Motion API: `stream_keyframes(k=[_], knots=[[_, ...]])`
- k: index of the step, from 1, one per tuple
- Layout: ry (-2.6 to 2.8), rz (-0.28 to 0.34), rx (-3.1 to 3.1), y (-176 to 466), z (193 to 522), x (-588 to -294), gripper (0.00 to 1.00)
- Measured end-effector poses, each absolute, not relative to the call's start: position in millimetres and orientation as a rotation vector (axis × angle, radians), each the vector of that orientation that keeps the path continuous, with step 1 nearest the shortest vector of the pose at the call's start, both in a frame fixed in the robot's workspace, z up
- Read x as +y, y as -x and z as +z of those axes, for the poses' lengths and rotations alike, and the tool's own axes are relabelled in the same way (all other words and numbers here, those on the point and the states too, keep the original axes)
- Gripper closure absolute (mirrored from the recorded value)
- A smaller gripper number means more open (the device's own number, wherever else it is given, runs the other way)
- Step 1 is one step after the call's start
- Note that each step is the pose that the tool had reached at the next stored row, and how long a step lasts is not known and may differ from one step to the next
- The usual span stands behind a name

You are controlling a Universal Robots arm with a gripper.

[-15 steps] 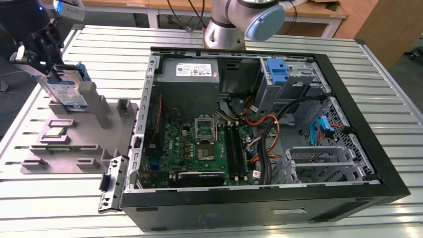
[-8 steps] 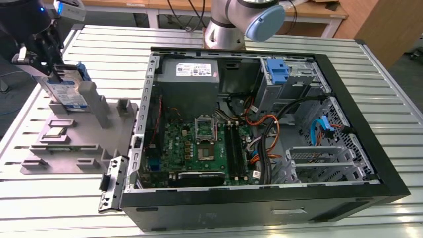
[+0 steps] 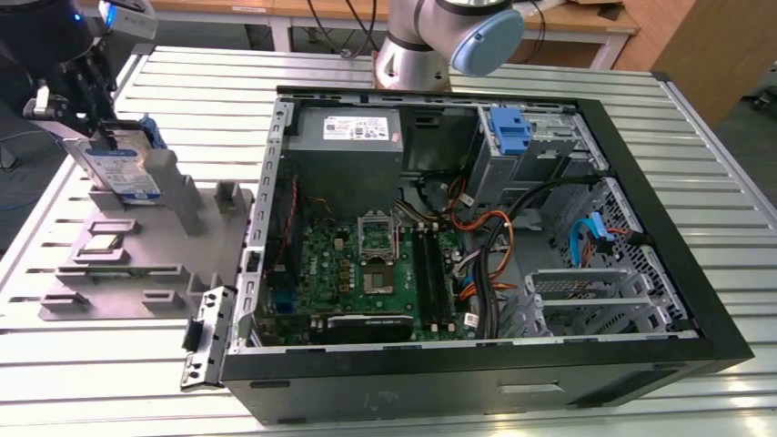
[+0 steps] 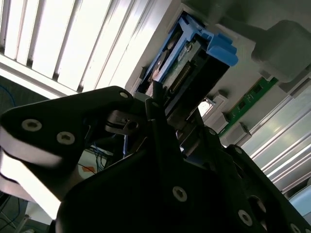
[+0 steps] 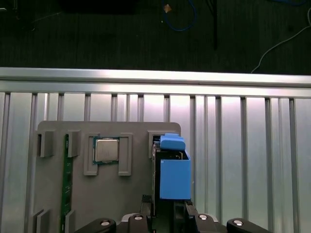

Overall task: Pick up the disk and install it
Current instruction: 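Pick up the disk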

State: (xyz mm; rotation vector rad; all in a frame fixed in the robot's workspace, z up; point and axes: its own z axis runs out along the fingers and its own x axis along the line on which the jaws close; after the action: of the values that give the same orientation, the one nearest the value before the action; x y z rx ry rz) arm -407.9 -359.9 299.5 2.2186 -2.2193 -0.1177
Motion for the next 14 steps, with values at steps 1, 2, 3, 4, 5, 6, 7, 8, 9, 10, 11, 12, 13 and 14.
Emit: stream_keyframes(k=[1,2,3,4,5,6,7,8,9,10,11,12,13,14], knots=[[-2.219,-0.118,-2.219,407.8,299.5,-359.9,0.65],[-2.219,-0.118,-2.219,407.8,299.5,-359.9,0.65],[-2.219,-0.118,-2.219,407.8,299.5,-359.9,0.65],[-2.219,-0.118,-2.219,407.8,299.5,-359.9,0.65],[-2.219,-0.118,-2.219,407.8,299.5,-359.9,0.65],[-2.219,-0.118,-2.219,407.7,299.5,-359.9,0.65],[-2.219,-0.118,-2.219,407.6,299.5,-359.9,0.65],[-2.219,-0.118,-2.219,407.6,299.5,-359.9,0.65],[-2.219,-0.118,-2.219,407.6,299.5,-359.9,0.65],[-2.219,-0.118,-2.219,407.6,299.5,-359.9,0.65],[-2.219,-0.118,-2.219,407.5,299.5,-359.9,0.65],[-2.219,-0.118,-2.219,407.5,299.5,-359.9,0.65],[-2.219,-0.118,-2.219,407.5,299.5,-359.9,0.65],[-2.219,-0.118,-2.219,407.5,299.5,-359.9,0.65]])
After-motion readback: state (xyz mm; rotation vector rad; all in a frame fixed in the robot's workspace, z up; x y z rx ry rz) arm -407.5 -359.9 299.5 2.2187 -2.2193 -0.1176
